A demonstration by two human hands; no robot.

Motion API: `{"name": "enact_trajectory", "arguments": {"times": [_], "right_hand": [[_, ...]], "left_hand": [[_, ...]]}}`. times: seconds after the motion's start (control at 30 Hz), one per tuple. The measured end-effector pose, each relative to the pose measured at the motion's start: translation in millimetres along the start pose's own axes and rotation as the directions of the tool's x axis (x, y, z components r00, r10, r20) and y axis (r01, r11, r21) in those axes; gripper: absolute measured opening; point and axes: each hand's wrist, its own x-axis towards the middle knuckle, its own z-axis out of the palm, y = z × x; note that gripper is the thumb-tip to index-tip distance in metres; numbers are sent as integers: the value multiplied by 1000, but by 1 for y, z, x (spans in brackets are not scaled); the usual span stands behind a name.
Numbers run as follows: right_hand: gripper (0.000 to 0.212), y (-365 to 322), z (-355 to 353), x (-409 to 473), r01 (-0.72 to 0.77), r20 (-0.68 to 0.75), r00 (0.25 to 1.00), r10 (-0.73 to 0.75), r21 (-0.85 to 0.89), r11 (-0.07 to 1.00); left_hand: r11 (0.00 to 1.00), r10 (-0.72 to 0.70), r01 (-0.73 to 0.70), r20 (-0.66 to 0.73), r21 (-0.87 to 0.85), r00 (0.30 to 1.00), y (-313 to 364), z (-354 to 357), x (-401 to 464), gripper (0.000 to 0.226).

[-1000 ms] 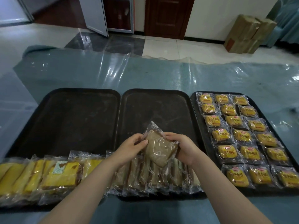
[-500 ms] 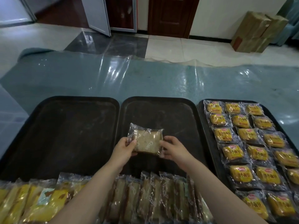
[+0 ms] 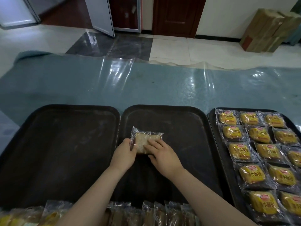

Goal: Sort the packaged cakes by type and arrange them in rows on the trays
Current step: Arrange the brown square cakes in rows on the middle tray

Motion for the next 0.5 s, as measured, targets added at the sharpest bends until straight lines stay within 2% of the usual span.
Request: {"name": "enact_trajectory", "arguments": {"times": [0.13, 0.23, 0.33, 0.5], "right_hand": [[45, 9, 3, 23, -1, -31, 1000, 0, -37, 999], [44, 14, 1, 42, -17, -28, 999, 16, -34, 999], [43, 17, 1, 61, -27, -39, 999, 24, -63, 998], [43, 22, 1, 89, -40, -43, 998, 37, -84, 996]], "left_hand": [[927, 247, -195, -130, 320, 960, -3, -9, 6, 38], [831, 343, -224, -152, 510, 927, -14, -9, 14, 51], [785, 331, -220, -91, 579, 939, -28, -3, 20, 65], [765, 352, -236, -82, 599, 932, -33, 4, 22, 70]]}}
